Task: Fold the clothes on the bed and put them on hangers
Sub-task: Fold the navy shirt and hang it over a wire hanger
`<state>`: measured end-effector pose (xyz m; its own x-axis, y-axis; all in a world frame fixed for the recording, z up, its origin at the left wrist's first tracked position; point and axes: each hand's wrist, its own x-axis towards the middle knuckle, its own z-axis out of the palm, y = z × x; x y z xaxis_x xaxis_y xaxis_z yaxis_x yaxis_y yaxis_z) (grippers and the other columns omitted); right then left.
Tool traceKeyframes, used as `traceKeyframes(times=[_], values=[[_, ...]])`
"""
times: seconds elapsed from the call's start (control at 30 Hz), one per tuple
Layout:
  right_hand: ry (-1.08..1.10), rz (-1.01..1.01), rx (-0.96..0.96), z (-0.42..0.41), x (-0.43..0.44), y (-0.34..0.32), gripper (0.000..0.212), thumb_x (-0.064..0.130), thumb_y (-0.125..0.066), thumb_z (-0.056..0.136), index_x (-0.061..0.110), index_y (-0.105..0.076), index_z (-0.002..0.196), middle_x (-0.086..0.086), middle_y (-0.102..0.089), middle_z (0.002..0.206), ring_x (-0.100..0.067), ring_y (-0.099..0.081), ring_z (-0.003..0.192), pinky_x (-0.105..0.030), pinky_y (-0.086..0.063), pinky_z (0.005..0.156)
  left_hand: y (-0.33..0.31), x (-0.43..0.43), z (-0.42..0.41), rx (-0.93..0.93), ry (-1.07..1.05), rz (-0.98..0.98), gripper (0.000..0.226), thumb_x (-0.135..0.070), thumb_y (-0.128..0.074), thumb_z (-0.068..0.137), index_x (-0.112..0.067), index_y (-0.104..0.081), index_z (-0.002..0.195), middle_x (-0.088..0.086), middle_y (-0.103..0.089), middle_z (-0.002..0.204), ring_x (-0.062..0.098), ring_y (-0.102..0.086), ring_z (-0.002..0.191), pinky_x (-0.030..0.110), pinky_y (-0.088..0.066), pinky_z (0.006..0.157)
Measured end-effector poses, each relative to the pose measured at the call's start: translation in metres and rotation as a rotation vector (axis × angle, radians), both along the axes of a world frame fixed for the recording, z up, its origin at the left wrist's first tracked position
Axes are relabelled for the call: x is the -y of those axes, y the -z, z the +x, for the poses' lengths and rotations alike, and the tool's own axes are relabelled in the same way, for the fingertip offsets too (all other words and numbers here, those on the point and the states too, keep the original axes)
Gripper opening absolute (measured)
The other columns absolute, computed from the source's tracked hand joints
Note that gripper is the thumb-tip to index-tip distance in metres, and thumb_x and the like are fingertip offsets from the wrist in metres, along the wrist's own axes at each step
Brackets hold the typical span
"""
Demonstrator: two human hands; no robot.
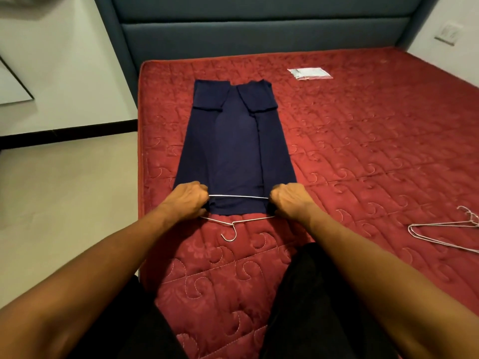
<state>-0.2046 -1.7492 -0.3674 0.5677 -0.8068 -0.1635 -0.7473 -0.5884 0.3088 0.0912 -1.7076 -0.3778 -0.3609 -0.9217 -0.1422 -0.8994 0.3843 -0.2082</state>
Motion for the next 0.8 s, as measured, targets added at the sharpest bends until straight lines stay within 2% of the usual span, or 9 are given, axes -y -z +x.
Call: traceKeyframes(times=[0.13, 0.23, 0.33, 0.43, 0.53, 0.6, 0.67, 0.8], values=[[-0.014, 0.014, 0.096, -0.002, 0.001, 0.008, 0.017, 0.021, -0.060, 0.088, 0.012, -0.070, 0.098, -0.009, -0.066, 0.110, -0.036, -0.068, 0.097, -0.039, -0.041, 0.064, 0.012, -0.002, 0.003, -0.099, -0.021, -0.050, 0.016, -0.021, -0.066, 0.087, -0.006, -0.071, 0.087, 0.008, -0.064, 0.095, 0.030, -0.062, 0.090, 0.042, -0.053, 0.067], [0.028, 0.033, 0.236, -0.004, 0.005, 0.008, 0.023, 0.026, -0.064, 0.085, 0.008, -0.064, 0.099, -0.013, -0.062, 0.108, -0.040, -0.065, 0.096, -0.045, -0.050, 0.071, 0.009, 0.003, 0.009, -0.187, -0.043, -0.056, 0.013, -0.017, -0.061, 0.085, -0.007, -0.066, 0.091, 0.010, -0.063, 0.095, 0.033, -0.061, 0.091, 0.045, -0.054, 0.073], [0.083, 0.024, 0.348, -0.006, 0.017, 0.003, 0.027, 0.030, -0.058, 0.090, 0.006, -0.055, 0.103, -0.019, -0.065, 0.106, -0.041, -0.063, 0.099, -0.046, -0.048, 0.077, -0.003, 0.016, 0.015, -0.277, -0.098, -0.062, 0.013, -0.018, -0.055, 0.090, -0.009, -0.054, 0.100, 0.015, -0.065, 0.101, 0.039, -0.062, 0.094, 0.046, -0.049, 0.078], [0.120, -0.001, 0.387, -0.008, 0.030, -0.004, 0.026, 0.025, -0.055, 0.094, 0.005, -0.049, 0.110, -0.020, -0.067, 0.103, -0.042, -0.063, 0.098, -0.043, -0.040, 0.071, -0.011, 0.033, 0.024, -0.325, -0.137, -0.081, 0.021, -0.017, -0.048, 0.097, -0.008, -0.045, 0.117, 0.019, -0.068, 0.098, 0.044, -0.065, 0.090, 0.048, -0.046, 0.073], [0.133, -0.043, 0.465, -0.006, 0.042, -0.014, 0.023, 0.016, -0.060, 0.088, 0.004, -0.052, 0.106, -0.020, -0.064, 0.105, -0.042, -0.061, 0.099, -0.046, -0.042, 0.076, -0.017, 0.047, 0.033, -0.350, -0.148, -0.112, 0.034, -0.008, -0.049, 0.093, -0.015, -0.039, 0.125, 0.014, -0.068, 0.099, 0.041, -0.066, 0.087, 0.046, -0.046, 0.067], [0.152, -0.050, 0.520, -0.003, 0.053, -0.020, 0.020, 0.015, -0.059, 0.087, 0.006, -0.054, 0.104, -0.019, -0.063, 0.106, -0.042, -0.061, 0.099, -0.047, -0.044, 0.077, -0.022, 0.060, 0.037, -0.339, -0.121, -0.140, 0.046, -0.003, -0.054, 0.087, -0.020, -0.042, 0.128, 0.010, -0.066, 0.100, 0.038, -0.066, 0.088, 0.040, -0.042, 0.063], [0.189, 0.007, 0.550, 0.000, 0.069, -0.026, 0.021, 0.015, -0.055, 0.090, 0.008, -0.054, 0.111, -0.018, -0.065, 0.109, -0.042, -0.062, 0.100, -0.046, -0.045, 0.076, -0.030, 0.075, 0.039, -0.337, -0.090, -0.159, 0.052, 0.000, -0.056, 0.083, -0.022, -0.048, 0.130, 0.008, -0.067, 0.100, 0.037, -0.066, 0.089, 0.037, -0.040, 0.062], [0.201, 0.218, 0.456, 0.002, 0.109, -0.039, 0.039, 0.001, -0.053, 0.087, 0.009, -0.053, 0.125, -0.022, -0.066, 0.115, -0.042, -0.062, 0.105, -0.042, -0.045, 0.078, -0.042, 0.107, 0.047, -0.361, -0.070, -0.151, 0.044, -0.001, -0.056, 0.086, -0.022, -0.056, 0.125, 0.010, -0.072, 0.102, 0.039, -0.066, 0.091, 0.036, -0.036, 0.061]])
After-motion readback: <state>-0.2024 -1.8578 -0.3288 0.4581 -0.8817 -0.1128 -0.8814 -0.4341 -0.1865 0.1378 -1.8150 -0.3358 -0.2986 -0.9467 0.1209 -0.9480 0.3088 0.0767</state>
